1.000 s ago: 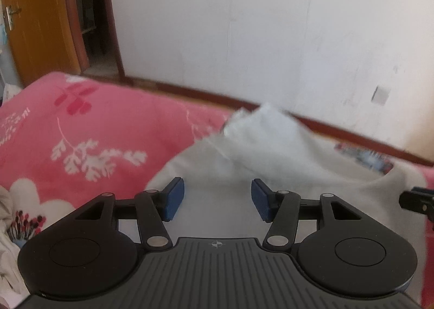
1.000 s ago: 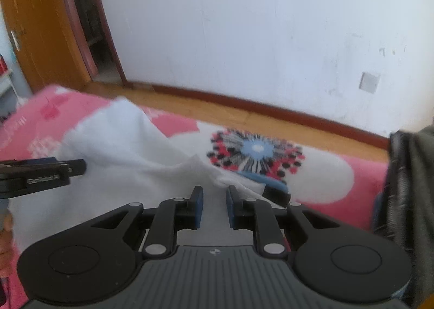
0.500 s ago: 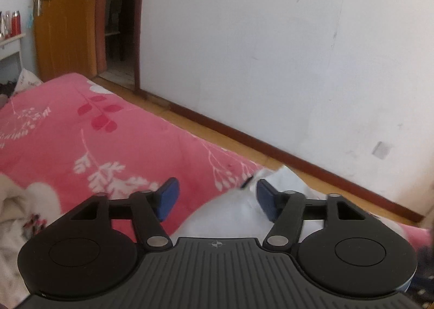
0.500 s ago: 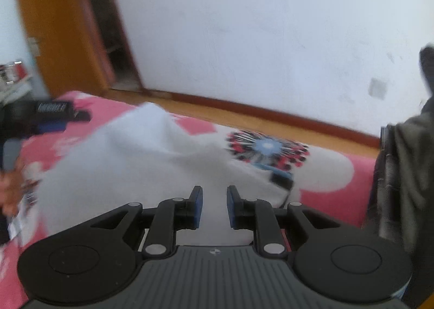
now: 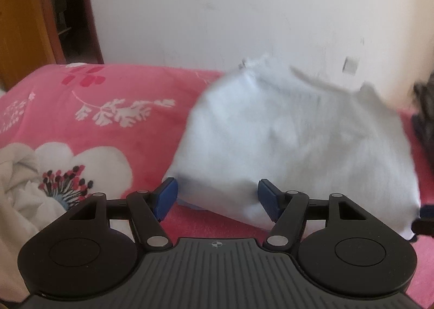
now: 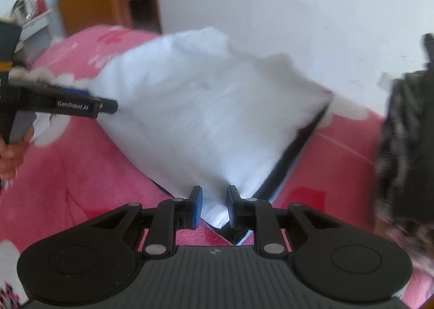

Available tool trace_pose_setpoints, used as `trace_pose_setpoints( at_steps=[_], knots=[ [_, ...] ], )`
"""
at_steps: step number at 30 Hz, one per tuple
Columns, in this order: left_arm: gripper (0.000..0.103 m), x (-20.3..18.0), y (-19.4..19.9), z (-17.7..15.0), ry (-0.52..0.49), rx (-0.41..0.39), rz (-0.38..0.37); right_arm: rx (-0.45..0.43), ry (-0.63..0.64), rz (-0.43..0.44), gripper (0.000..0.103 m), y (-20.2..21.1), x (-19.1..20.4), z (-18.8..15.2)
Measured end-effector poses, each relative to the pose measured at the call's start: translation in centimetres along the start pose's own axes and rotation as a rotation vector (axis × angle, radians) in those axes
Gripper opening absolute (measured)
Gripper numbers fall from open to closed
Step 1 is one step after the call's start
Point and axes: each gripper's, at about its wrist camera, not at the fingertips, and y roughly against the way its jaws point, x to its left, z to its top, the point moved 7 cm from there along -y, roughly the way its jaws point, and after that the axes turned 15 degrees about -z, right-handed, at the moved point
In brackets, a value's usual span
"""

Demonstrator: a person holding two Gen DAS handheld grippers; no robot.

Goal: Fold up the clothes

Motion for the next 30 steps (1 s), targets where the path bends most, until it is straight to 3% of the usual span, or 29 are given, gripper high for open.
trace_pose_setpoints(
  at_steps=[5,8,10,13,19,24,30],
  knots=[
    [0.069,0.1,4.8,-0.6,0.038,-0.037,-0.055,0.047,-0.125,-0.086,0.021,4.5,-1.7,-1.7],
    [0.087,-0.2,7.9,-1.4,0.060,-0.047,-0.093,0.086,-0.163,-0.102,0.025,7.3,-1.8,-3.9],
    [0.093,-0.8,10.0,-2.4,0.049,-0.055,-0.110,0.110,-0.161,-0.078,0.033,8.6,-0.9,-5.5],
    [0.099,-2.1,12.5,-3.9,0.016,-0.059,-0.127,0.139,-0.143,-0.031,0.036,10.3,0.9,-7.4],
    [0.103,-4.1,16.3,-7.3,-0.003,0.017,-0.159,0.067,-0.178,0.002,0.069,14.5,3.4,-9.0],
    [0.103,-5.6,20.6,-8.9,-0.060,0.007,-0.149,-0.007,-0.189,-0.020,0.072,18.8,4.2,-10.6],
    [0.103,-8.7,27.1,-11.4,-0.086,-0.006,-0.155,-0.086,-0.355,-0.097,0.092,27.0,3.5,-15.3]
  ],
)
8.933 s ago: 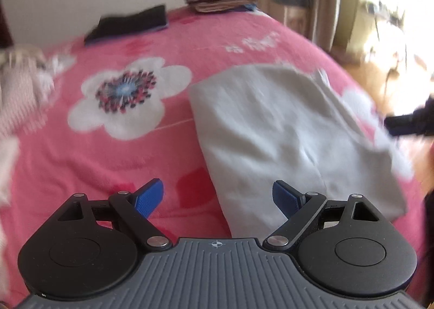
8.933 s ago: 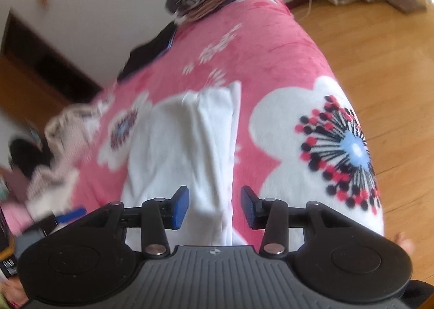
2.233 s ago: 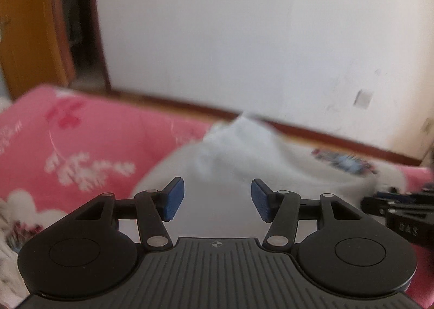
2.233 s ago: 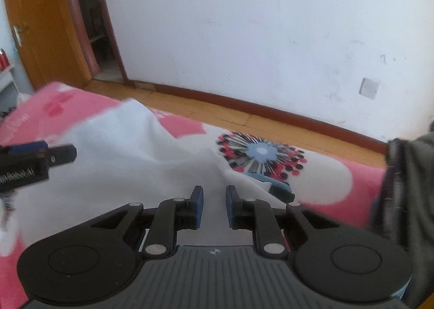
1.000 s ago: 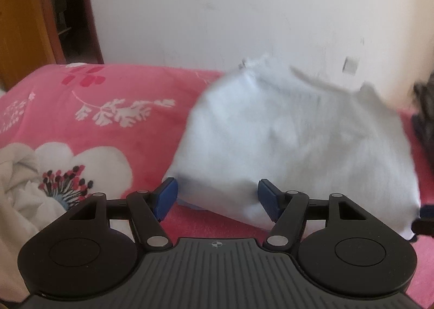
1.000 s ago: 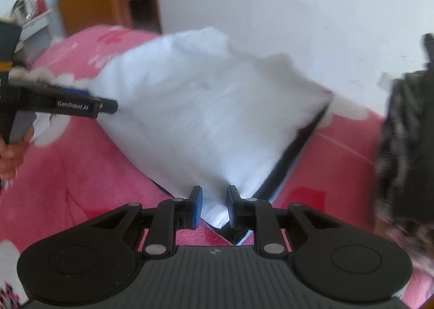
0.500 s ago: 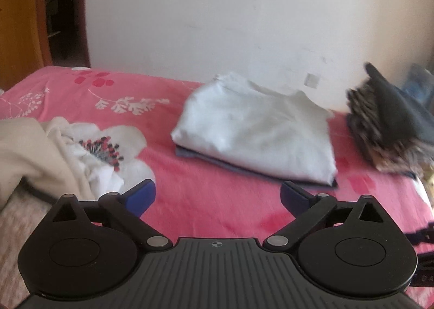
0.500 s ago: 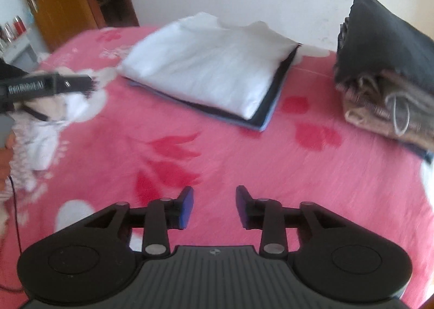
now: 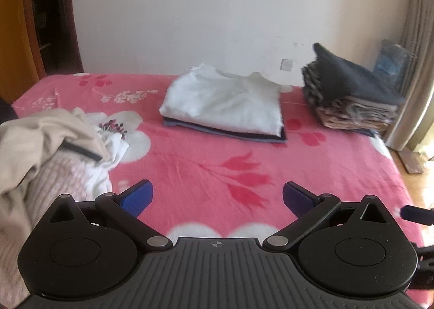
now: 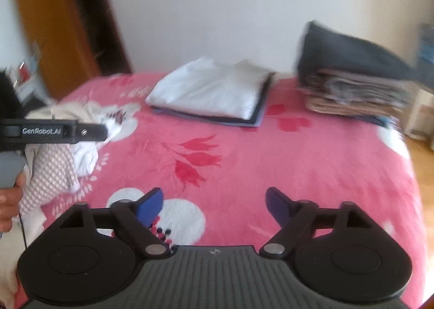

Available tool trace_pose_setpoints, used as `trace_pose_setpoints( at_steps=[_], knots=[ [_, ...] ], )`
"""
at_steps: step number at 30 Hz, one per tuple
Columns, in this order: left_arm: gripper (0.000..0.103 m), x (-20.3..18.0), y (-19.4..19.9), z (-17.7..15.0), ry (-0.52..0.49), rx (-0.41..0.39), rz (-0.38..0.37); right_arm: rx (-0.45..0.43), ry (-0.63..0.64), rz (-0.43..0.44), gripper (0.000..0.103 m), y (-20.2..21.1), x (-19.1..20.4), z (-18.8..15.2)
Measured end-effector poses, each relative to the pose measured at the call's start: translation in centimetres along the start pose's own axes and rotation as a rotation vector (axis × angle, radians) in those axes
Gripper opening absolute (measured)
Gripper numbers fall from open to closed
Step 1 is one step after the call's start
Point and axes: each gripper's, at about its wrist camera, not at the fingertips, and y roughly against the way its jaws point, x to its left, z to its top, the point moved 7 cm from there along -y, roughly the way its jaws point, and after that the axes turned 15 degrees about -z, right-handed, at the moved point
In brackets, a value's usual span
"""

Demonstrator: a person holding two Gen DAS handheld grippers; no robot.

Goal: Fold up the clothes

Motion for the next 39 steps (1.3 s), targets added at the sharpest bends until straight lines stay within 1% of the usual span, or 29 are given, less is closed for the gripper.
trace_pose_setpoints(
  at_steps=[1,3,4,6,8,10,12,13,15,18,20,21,23,26,30,35,39],
  knots=[
    [0.103,-0.7,1.2,-0.4,-0.009,0.001,0.011,-0.021,-0.022,-0.009,0.097,1.5,-0.4,-0.5],
    [0.103,-2.6,4.3,-1.2,-0.042,-0.020,0.043,-0.061,-0.064,-0.017,0.099,4.8,-0.9,-1.5],
    [0.103,-3.6,5.8,-1.6,-0.071,-0.037,0.057,-0.068,-0.077,-0.013,0.100,6.4,-0.9,-1.9],
    [0.103,-5.4,8.7,-2.4,-0.087,-0.047,0.067,-0.075,-0.089,-0.010,0.103,9.5,-0.7,-2.5],
    [0.103,-6.9,10.7,-3.2,-0.083,-0.038,0.029,-0.076,-0.088,-0.012,0.103,12.4,-0.5,-3.2],
    [0.103,-7.9,12.2,-4.4,-0.049,-0.026,-0.012,-0.079,-0.064,-0.054,0.103,14.0,-0.3,-3.9],
    [0.103,-8.4,12.9,-5.4,-0.022,-0.032,-0.034,-0.082,-0.040,-0.096,0.103,15.5,-0.1,-4.6],
    [0.103,-8.4,13.0,-5.8,-0.016,-0.038,-0.035,-0.080,-0.022,-0.116,0.103,15.9,0.0,-4.9],
    [0.103,-8.3,13.1,-6.8,0.005,-0.015,-0.022,-0.074,-0.002,-0.157,0.103,16.6,0.1,-5.5],
    [0.103,-8.1,12.9,-7.7,0.009,0.018,-0.010,-0.026,-0.019,-0.199,0.103,16.9,-0.1,-6.5],
    [0.103,-7.9,12.9,-8.0,0.005,0.009,0.014,0.011,-0.046,-0.213,0.103,16.9,-0.4,-7.2],
    [0.103,-7.8,13.0,-8.0,-0.001,-0.007,0.039,0.022,-0.052,-0.218,0.103,16.9,-0.4,-7.6],
    [0.103,-8.0,13.0,-7.9,-0.015,-0.028,0.068,0.025,-0.061,-0.228,0.103,17.1,-0.3,-8.0],
    [0.103,-8.5,12.8,-7.7,-0.034,-0.010,0.060,0.025,-0.062,-0.254,0.103,17.1,-0.2,-8.0],
    [0.103,-8.9,12.9,-8.0,-0.046,-0.014,0.070,0.028,-0.058,-0.274,0.103,17.2,-0.1,-7.8],
    [0.103,-8.8,12.8,-8.1,-0.049,-0.006,0.089,-0.002,-0.046,-0.335,0.103,17.3,-0.2,-7.4],
    [0.103,-8.8,12.9,-8.0,-0.049,-0.013,0.099,0.013,-0.055,-0.326,0.103,17.1,-0.3,-7.3]
  ],
)
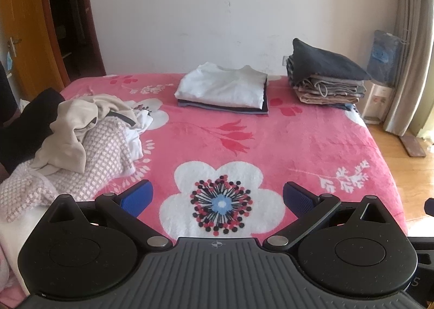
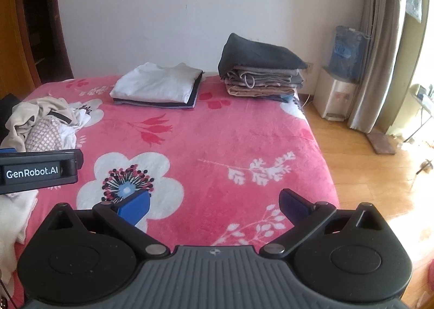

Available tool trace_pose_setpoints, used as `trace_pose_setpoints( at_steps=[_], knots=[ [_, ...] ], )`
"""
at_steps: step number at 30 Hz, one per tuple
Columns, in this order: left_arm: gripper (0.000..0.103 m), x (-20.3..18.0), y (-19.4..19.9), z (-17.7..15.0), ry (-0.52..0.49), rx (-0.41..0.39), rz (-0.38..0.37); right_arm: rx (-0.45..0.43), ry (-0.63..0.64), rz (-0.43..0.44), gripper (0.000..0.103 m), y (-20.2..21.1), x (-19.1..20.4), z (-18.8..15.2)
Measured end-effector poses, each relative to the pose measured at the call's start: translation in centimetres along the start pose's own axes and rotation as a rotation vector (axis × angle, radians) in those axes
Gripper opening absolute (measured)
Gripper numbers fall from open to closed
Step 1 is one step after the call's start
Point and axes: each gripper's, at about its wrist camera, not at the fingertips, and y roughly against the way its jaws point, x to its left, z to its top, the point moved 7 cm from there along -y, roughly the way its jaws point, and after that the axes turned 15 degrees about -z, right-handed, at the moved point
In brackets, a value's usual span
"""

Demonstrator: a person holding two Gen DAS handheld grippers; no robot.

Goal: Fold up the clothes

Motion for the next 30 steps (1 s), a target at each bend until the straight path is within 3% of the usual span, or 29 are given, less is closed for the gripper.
trace_pose_setpoints(
  at_steps=[30],
  knots=[
    [0.103,-1.00,-0.51,-0.20,-0.026,0.006,0.026,0.014,-0.001,-0.032,0.103,-0.44,-0.59,-0.15]
  ],
)
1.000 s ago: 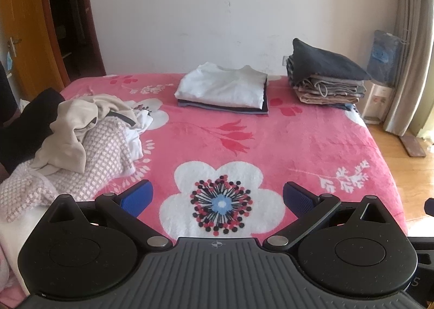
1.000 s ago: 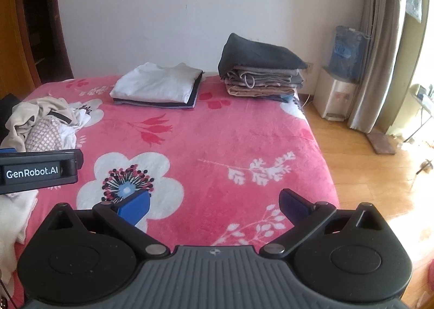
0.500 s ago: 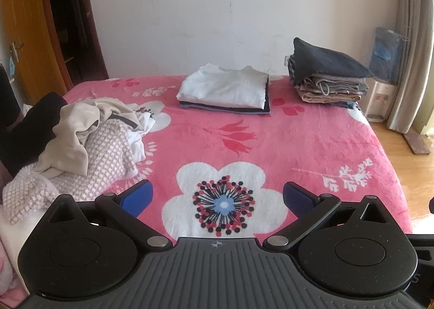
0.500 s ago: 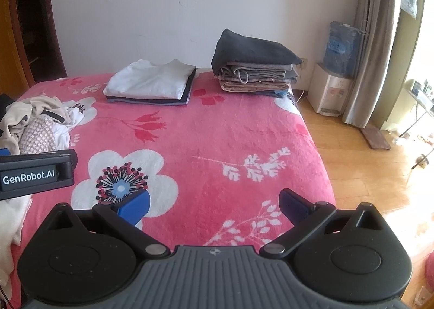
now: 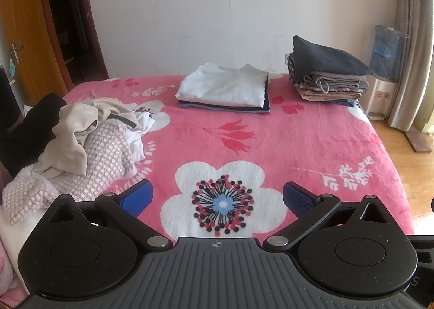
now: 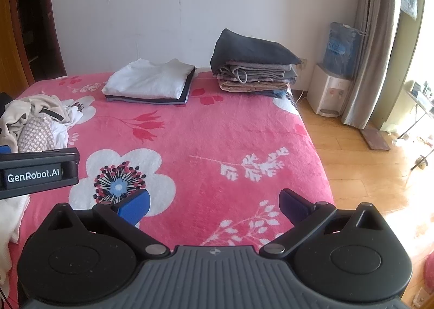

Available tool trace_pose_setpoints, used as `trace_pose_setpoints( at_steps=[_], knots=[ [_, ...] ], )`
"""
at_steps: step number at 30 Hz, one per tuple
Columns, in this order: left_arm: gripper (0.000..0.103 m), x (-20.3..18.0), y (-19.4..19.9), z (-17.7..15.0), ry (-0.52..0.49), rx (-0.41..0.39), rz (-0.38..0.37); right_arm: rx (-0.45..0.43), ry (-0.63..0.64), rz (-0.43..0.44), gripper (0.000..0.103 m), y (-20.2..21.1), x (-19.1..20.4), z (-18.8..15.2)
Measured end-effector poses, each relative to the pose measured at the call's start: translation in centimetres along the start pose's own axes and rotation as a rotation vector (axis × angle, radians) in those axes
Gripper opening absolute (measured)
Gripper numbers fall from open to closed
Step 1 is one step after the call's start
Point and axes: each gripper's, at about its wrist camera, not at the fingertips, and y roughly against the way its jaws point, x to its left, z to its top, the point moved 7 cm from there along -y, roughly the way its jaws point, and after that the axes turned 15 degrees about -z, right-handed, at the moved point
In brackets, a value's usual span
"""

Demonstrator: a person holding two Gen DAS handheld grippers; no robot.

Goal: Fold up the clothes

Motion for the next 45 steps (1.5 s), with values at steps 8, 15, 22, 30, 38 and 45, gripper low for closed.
trace_pose_setpoints(
  at_steps=[8,15,22,30,38,45],
  knots=[
    [0.103,0.1,-0.1,0.0,0.007,0.005,0.001,0.004,0.004,0.003,0.103,-0.2,0.0,-0.1],
    [0.103,0.0,-0.2,-0.1,0.009,0.007,0.000,0.006,0.007,0.002,0.103,-0.2,0.2,-0.1],
    [0.103,-0.1,-0.3,-0.1,0.010,0.010,-0.008,0.008,0.010,-0.001,0.103,-0.2,0.3,-0.2],
    [0.103,-0.3,-0.4,0.0,0.013,0.013,-0.013,0.006,0.014,0.001,0.103,-0.2,0.2,-0.1],
    [0.103,-1.1,-0.4,0.0,0.015,0.008,-0.020,-0.001,0.015,-0.005,0.103,0.0,-0.2,0.0],
    [0.103,-2.1,-0.8,0.2,0.011,0.011,-0.037,-0.002,0.005,-0.024,0.103,-0.1,-1.2,0.2]
  ],
)
